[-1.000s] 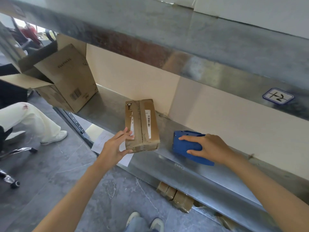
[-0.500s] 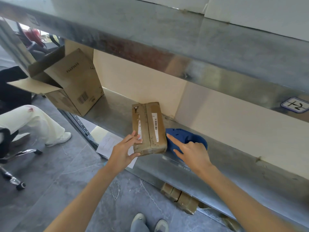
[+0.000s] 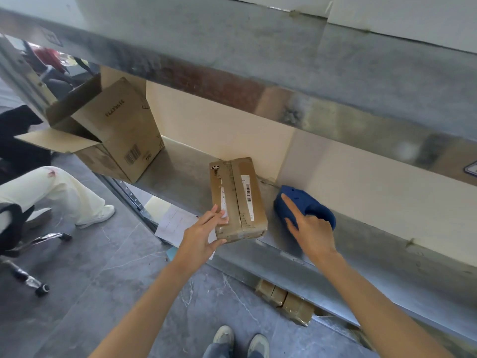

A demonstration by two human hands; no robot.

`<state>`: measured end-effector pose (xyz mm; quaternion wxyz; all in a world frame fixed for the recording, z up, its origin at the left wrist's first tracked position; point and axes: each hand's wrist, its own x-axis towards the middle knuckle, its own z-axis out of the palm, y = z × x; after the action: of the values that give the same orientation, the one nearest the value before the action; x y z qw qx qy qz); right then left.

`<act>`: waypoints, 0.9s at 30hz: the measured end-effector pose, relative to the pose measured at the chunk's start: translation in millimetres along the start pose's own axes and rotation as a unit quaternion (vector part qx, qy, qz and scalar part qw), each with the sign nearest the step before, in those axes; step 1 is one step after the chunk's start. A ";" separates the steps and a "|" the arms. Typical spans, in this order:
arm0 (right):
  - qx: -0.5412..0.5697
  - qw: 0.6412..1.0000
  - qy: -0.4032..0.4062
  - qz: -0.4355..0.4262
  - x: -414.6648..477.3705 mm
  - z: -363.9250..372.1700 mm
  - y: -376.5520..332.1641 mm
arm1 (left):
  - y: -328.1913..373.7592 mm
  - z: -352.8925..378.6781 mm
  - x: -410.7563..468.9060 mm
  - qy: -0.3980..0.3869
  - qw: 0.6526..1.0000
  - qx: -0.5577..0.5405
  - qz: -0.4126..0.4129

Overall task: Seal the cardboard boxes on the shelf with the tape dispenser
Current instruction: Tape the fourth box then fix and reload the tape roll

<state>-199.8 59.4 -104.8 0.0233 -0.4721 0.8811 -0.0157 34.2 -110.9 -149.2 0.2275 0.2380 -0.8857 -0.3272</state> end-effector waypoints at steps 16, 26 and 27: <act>0.178 0.983 -0.007 0.054 19.0 5.0 46.1 | 2.1 0.8 0.5 0.010 1.000 -0.007 -0.012; 0.160 0.985 -0.002 0.060 14.3 4.8 41.4 | 2.6 -1.6 0.8 0.001 1.000 0.005 -0.006; 0.160 0.986 0.005 0.055 13.1 4.2 41.5 | 2.1 -1.8 0.5 0.000 1.000 0.007 -0.005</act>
<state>-241.4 71.5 -111.3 0.0948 -0.4126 0.8922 -0.1574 34.2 -110.6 -146.5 0.2244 0.2441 -0.8867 -0.3222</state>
